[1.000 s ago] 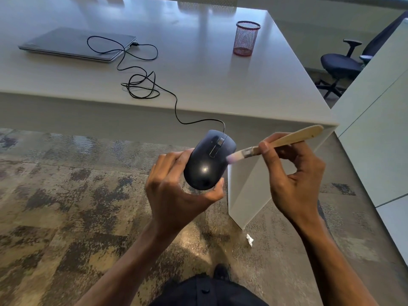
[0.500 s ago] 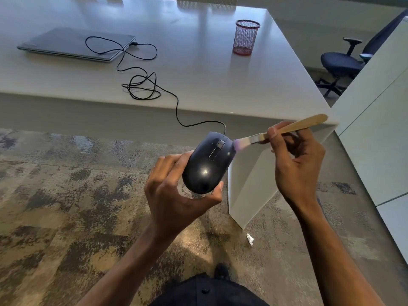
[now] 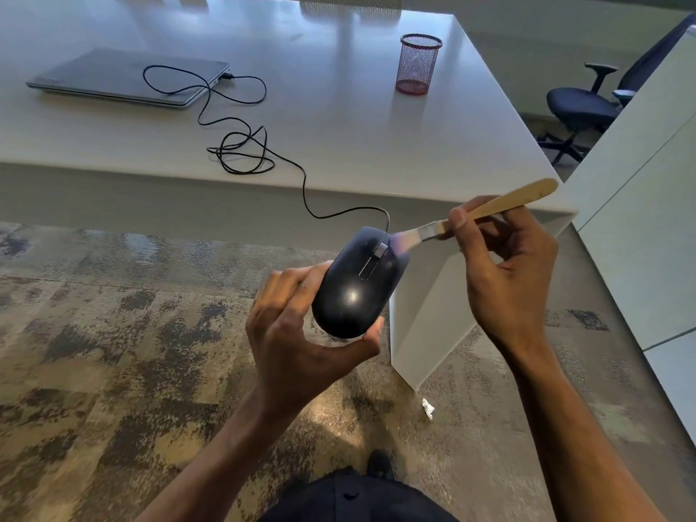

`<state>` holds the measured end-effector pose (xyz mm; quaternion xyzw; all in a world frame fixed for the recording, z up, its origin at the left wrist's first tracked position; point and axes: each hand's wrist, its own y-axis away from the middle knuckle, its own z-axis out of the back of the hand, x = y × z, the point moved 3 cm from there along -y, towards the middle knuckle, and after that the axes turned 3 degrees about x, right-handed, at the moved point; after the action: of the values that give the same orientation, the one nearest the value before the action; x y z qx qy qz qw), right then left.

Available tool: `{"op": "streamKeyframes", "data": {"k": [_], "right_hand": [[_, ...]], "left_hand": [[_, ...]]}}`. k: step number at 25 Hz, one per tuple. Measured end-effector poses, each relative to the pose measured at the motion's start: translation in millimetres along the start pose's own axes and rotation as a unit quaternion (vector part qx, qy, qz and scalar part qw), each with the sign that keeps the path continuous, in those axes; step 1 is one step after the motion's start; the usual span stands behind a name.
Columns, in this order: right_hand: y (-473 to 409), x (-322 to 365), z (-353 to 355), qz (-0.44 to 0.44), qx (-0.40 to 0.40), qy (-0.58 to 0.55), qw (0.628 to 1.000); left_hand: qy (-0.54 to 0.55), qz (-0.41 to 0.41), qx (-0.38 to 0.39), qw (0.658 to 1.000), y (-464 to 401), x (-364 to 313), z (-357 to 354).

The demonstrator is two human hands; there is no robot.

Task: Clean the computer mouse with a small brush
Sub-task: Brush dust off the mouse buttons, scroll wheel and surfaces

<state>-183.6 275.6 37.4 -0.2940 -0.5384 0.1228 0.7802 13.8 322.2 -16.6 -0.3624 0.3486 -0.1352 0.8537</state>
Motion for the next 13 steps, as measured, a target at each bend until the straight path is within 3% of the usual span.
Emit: {"op": "streamKeyframes", "data": {"k": [3,9,13], "right_hand": [[-1.8,3.2,1.0,0.005,-0.029,-0.014,0.999],[14.7,26.1,-8.4,0.109,0.12,-0.038,0.986],[3.9,17.3,-8.9,0.116,0.105,0.011,0.988]], "left_hand": [[-0.003,-0.006,-0.001,1.0,0.4,0.9,-1.5],[-0.019,-0.003,0.009,1.0,1.1,3.6,-8.6],[-0.023,-0.024,-0.004,0.999,0.6,4.2,-11.5]]}}
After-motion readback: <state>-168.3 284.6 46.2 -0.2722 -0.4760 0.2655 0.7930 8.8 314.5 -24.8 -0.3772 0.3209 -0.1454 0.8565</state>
